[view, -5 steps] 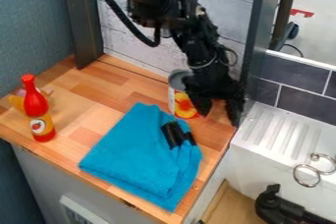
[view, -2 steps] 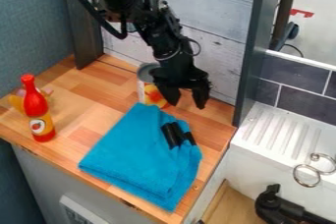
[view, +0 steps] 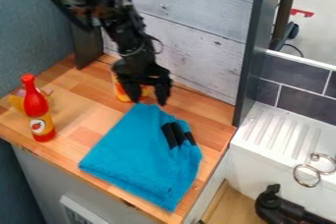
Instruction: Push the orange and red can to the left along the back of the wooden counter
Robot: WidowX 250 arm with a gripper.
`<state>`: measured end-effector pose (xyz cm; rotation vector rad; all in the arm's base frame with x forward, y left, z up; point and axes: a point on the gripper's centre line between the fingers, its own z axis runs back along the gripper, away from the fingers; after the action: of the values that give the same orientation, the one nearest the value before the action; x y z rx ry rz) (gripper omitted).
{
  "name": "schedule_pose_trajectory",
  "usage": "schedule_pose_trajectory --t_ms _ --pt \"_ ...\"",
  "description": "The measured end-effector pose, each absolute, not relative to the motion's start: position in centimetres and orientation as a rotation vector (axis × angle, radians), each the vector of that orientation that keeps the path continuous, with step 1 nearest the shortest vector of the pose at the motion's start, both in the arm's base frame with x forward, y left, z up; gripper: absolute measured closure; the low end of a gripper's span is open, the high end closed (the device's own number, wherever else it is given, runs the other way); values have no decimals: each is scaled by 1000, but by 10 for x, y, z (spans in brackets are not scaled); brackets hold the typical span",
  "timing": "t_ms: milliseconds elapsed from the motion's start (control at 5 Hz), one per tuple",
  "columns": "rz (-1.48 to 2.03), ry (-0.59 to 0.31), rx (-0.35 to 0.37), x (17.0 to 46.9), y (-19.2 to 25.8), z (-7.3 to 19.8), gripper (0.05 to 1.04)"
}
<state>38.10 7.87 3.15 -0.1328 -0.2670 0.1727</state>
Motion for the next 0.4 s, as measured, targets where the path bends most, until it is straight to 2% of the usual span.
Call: schedule_pose_trajectory --t_ms 400 --pt "248 -298 -113 377 124 40 83"
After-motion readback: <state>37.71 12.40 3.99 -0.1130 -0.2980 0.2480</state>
